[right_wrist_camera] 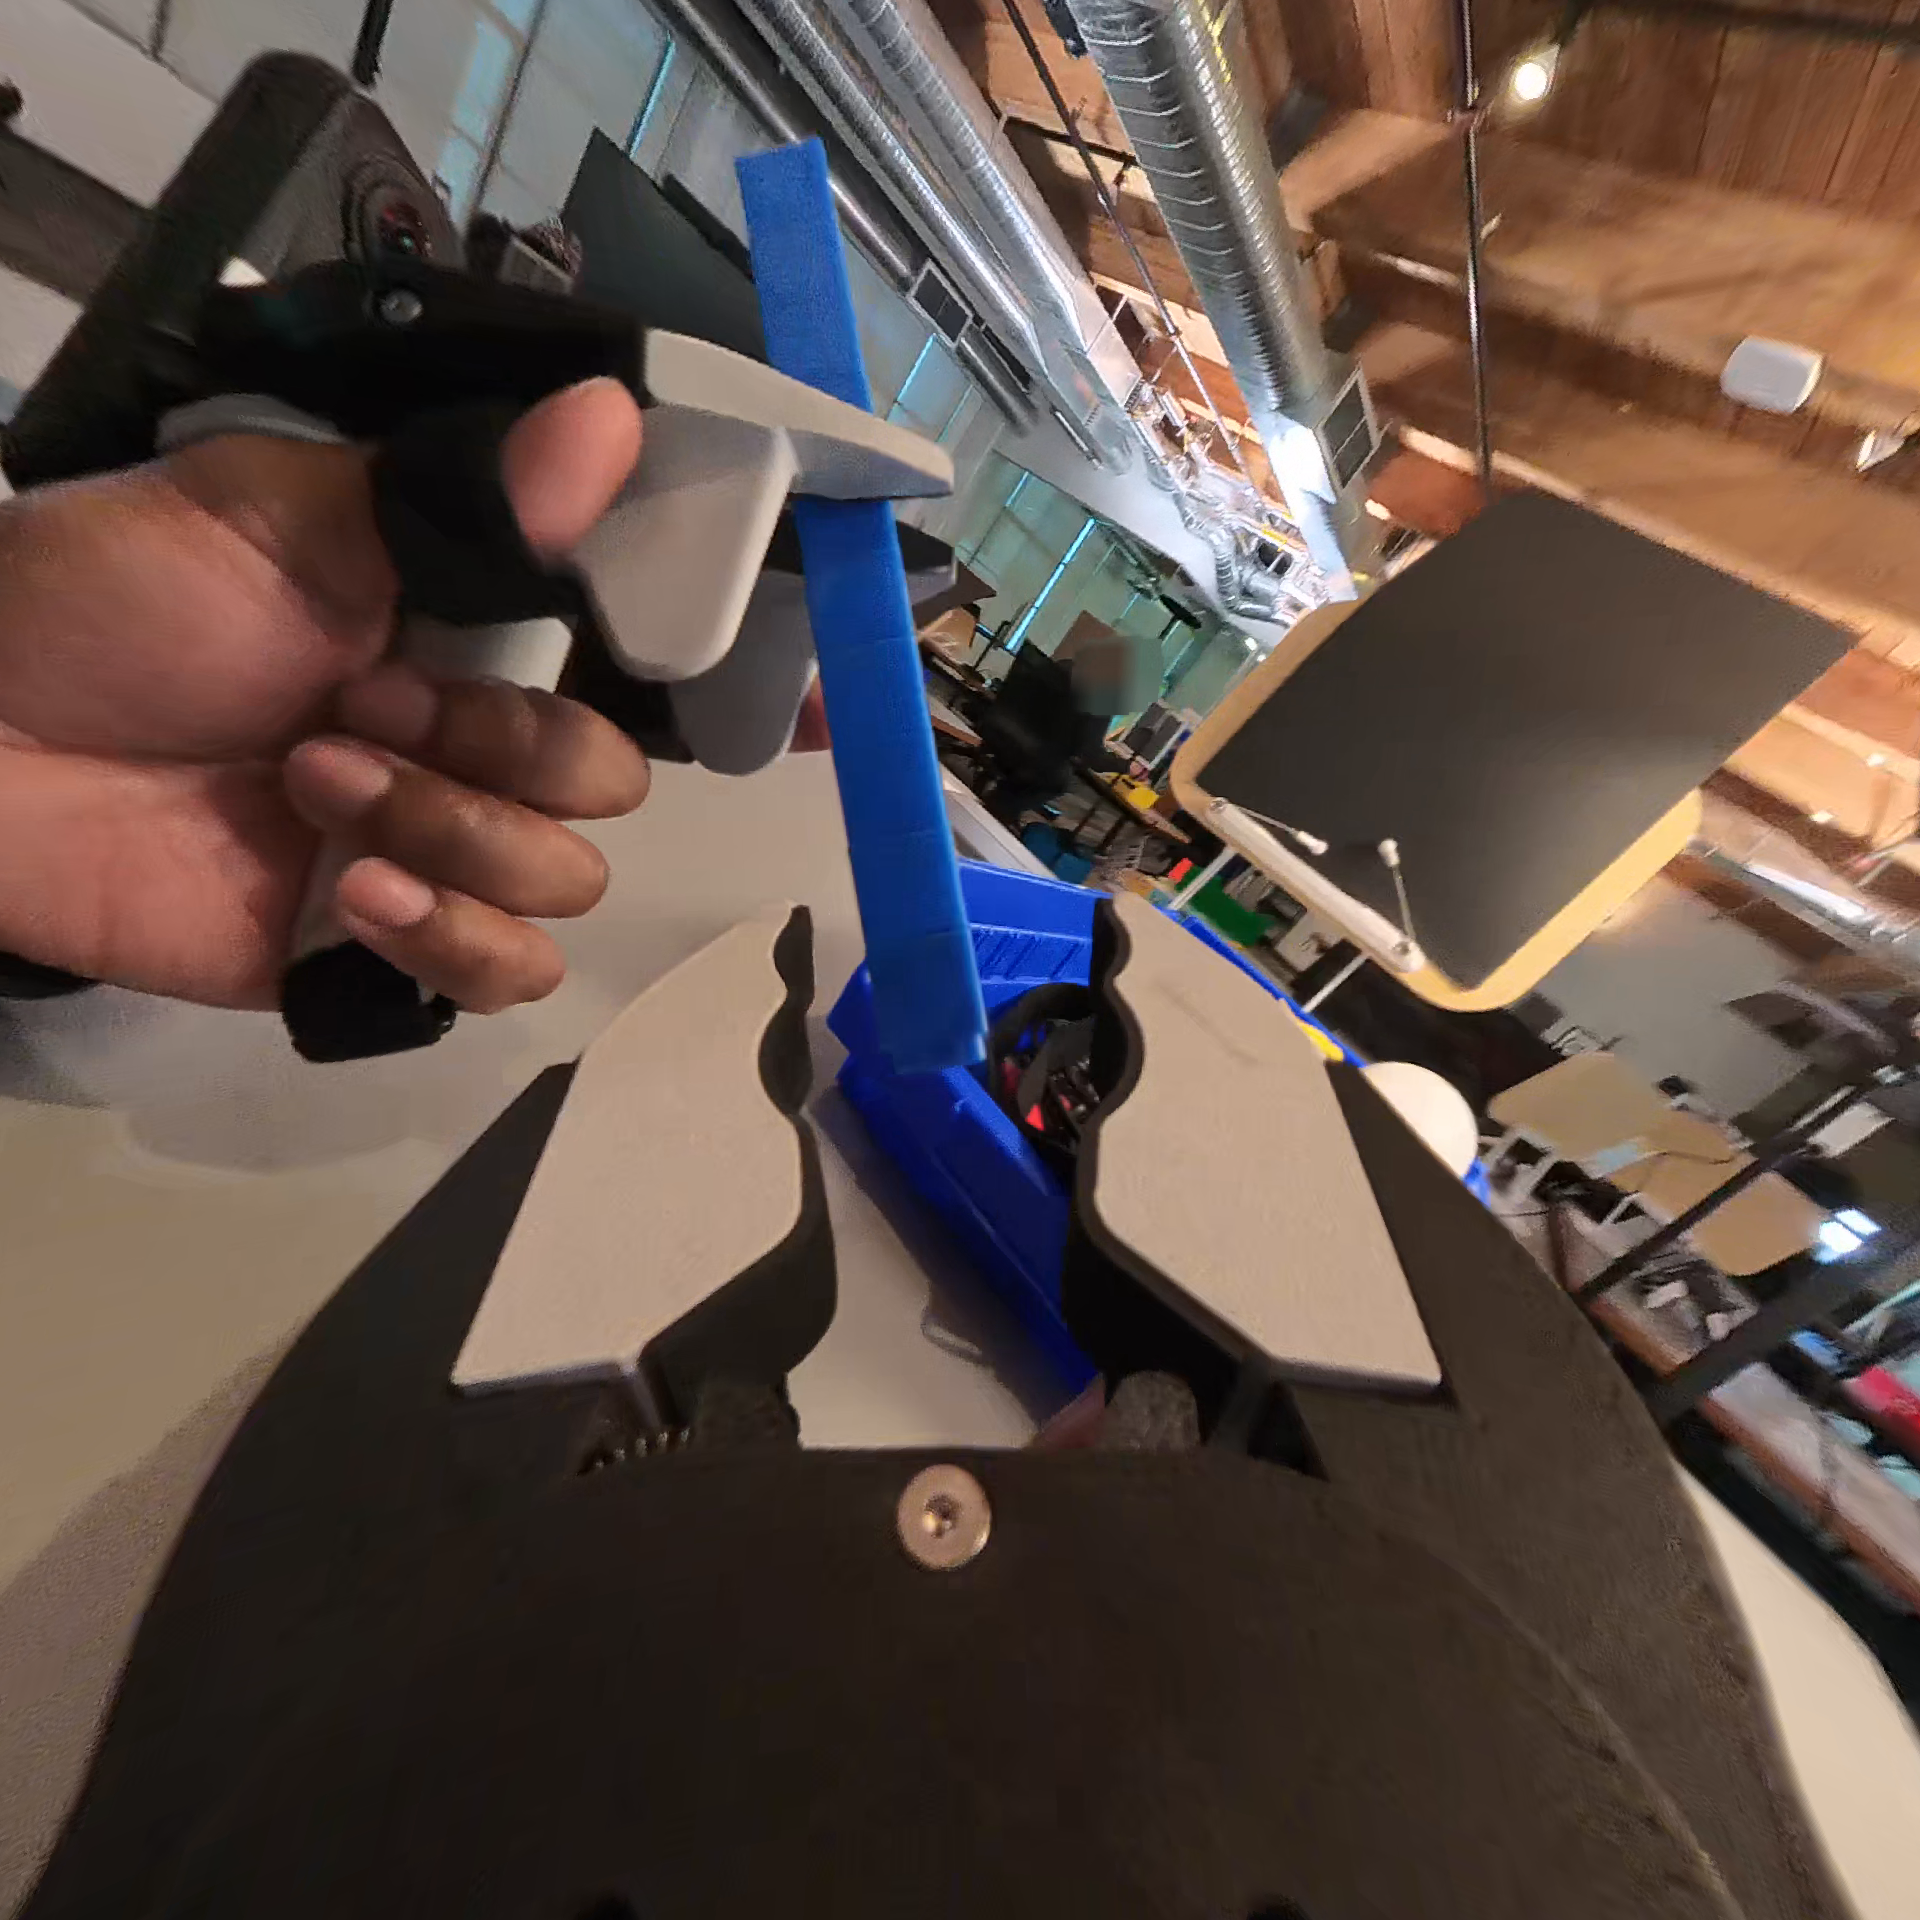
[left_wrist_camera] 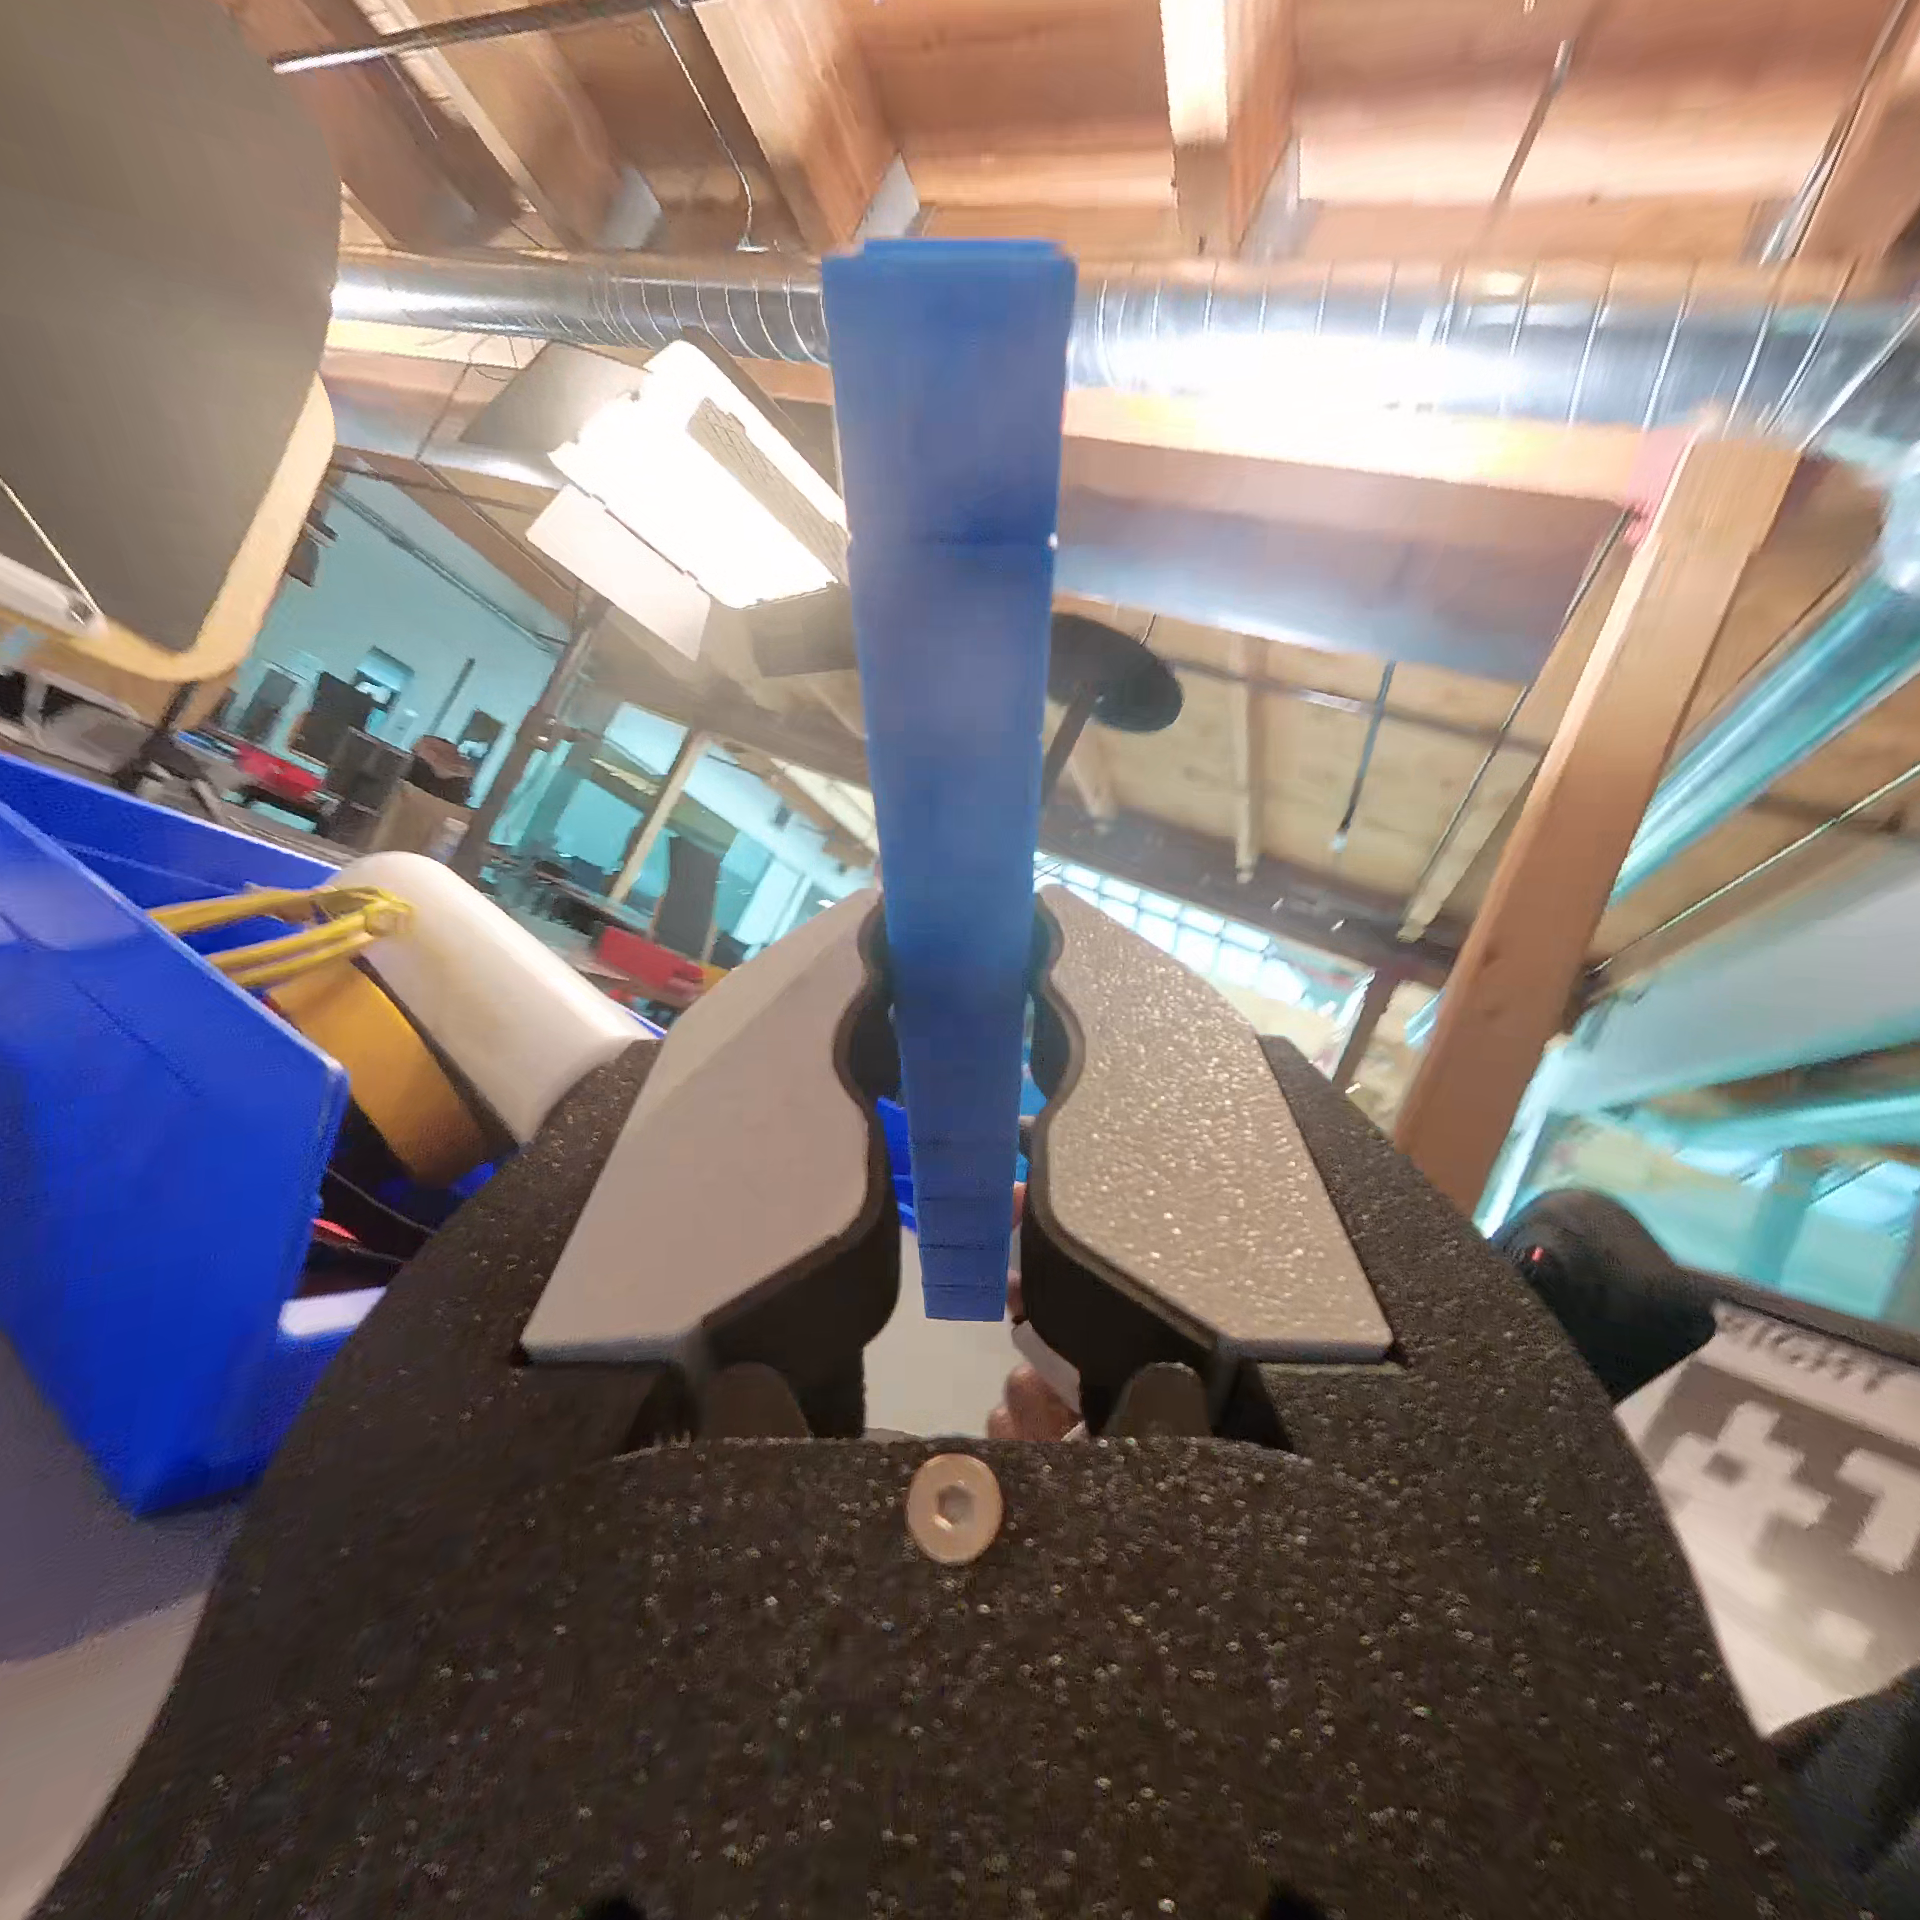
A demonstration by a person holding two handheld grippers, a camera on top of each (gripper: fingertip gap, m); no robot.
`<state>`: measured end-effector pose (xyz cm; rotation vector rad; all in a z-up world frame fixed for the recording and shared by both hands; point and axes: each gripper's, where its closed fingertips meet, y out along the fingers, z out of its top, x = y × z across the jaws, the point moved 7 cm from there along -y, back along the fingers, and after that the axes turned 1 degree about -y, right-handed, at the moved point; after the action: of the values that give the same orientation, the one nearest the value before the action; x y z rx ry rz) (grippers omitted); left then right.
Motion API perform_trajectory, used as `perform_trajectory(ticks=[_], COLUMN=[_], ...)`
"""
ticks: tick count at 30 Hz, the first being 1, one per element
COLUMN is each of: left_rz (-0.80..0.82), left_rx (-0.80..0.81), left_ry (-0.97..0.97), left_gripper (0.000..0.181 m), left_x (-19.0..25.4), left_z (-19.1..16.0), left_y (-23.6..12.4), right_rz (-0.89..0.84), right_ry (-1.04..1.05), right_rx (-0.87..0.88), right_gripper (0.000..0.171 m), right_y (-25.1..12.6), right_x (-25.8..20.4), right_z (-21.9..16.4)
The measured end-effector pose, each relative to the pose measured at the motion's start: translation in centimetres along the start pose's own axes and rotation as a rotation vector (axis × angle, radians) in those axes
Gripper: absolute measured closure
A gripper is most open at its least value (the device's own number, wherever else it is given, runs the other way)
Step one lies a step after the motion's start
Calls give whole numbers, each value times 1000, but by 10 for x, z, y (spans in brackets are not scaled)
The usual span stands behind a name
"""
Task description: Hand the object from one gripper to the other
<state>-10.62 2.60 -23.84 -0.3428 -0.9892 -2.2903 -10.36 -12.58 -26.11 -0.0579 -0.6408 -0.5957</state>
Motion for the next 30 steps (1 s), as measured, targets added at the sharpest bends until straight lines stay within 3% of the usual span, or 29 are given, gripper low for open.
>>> perform_trajectory(ticks=[11, 15, 18, 23, 30], left_rz=[-139, -168, -214, -197, -291], left_rx=[-1, -44, -58, -96, -263], left_ry=[-483, -513, -438, -178, 293], left_gripper=[158, 158, 153, 121, 103], left_x=[-15, -11, -7, -9, -2], left_z=[-11, -21, -17, -3, 32], left_y=[1, 6, 7, 3, -16], right_rz=[-30, -57, -40, 8, 334], right_ry=[-188, -236, -151, 120, 474], right_rx=[80, 58, 94, 198, 251], right_gripper=[126, 147, 148, 148, 147], right_y=[-6, -5, -8, -20, -23], right_x=[-11, -12, -7, 15, 19], right_z=[9, 8, 10, 12, 8])
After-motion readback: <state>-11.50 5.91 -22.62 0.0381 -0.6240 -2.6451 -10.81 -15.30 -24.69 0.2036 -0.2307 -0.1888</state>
